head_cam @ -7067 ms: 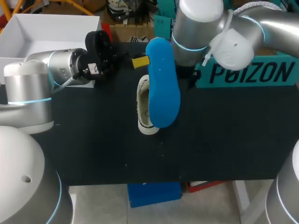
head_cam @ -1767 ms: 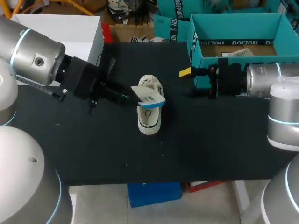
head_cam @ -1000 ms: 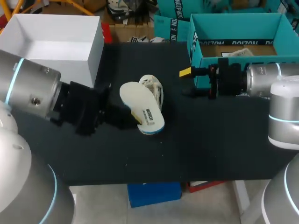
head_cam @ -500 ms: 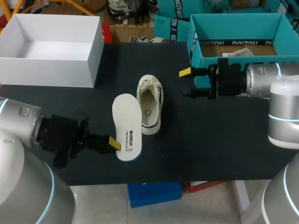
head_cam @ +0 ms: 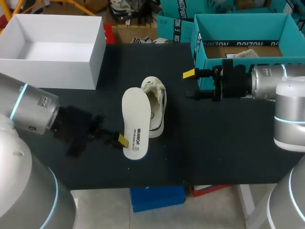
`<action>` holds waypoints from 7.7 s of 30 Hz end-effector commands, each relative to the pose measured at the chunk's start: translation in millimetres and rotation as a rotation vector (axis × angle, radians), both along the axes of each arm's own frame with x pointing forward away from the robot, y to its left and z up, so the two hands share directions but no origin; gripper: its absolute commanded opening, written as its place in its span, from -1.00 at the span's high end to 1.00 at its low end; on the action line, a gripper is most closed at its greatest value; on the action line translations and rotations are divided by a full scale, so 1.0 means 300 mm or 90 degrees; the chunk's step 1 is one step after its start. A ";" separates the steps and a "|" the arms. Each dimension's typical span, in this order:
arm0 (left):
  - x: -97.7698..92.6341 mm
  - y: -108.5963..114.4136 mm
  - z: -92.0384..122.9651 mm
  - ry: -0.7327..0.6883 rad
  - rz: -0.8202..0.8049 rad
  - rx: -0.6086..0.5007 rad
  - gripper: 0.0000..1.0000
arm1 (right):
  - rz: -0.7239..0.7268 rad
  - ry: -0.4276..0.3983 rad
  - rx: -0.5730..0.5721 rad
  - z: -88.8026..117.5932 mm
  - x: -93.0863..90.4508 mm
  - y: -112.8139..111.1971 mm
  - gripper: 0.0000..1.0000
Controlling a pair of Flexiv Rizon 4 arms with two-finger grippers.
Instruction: Take the shoe out of the shoebox, open the shoe tongue, remove and reinsert the insole, then place the shoe into the shoebox
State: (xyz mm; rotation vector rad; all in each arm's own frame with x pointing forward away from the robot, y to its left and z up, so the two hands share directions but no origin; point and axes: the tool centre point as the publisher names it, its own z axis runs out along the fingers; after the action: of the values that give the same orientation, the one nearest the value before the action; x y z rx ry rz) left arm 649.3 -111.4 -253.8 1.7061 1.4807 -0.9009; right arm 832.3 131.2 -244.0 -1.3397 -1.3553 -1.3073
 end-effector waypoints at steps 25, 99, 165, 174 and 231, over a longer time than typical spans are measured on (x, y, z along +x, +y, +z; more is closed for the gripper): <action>0.321 -0.125 -0.079 -0.071 -0.024 0.008 1.00 | -0.002 0.000 0.000 -0.004 0.001 0.006 -1.00; 0.400 -0.162 -0.059 -0.076 -0.009 -0.001 1.00 | 0.118 -0.008 0.003 -0.051 -0.001 0.289 -1.00; 0.409 -0.094 -0.014 -0.017 0.061 0.098 -1.00 | 0.125 0.012 -0.001 -0.085 -0.001 0.291 1.00; 0.381 -0.039 0.106 -0.005 0.092 0.356 -1.00 | 0.125 0.012 -0.001 -0.085 -0.001 0.291 1.00; 0.665 -0.212 0.233 -0.072 0.100 0.531 -1.00 | 0.125 0.012 -0.001 -0.085 -0.001 0.291 1.00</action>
State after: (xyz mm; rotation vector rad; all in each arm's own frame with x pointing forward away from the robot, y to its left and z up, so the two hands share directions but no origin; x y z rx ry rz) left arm 836.9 -172.0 -181.1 2.0911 2.0292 -0.0562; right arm 832.2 217.8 -269.4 -1.1828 -1.4360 -1.1587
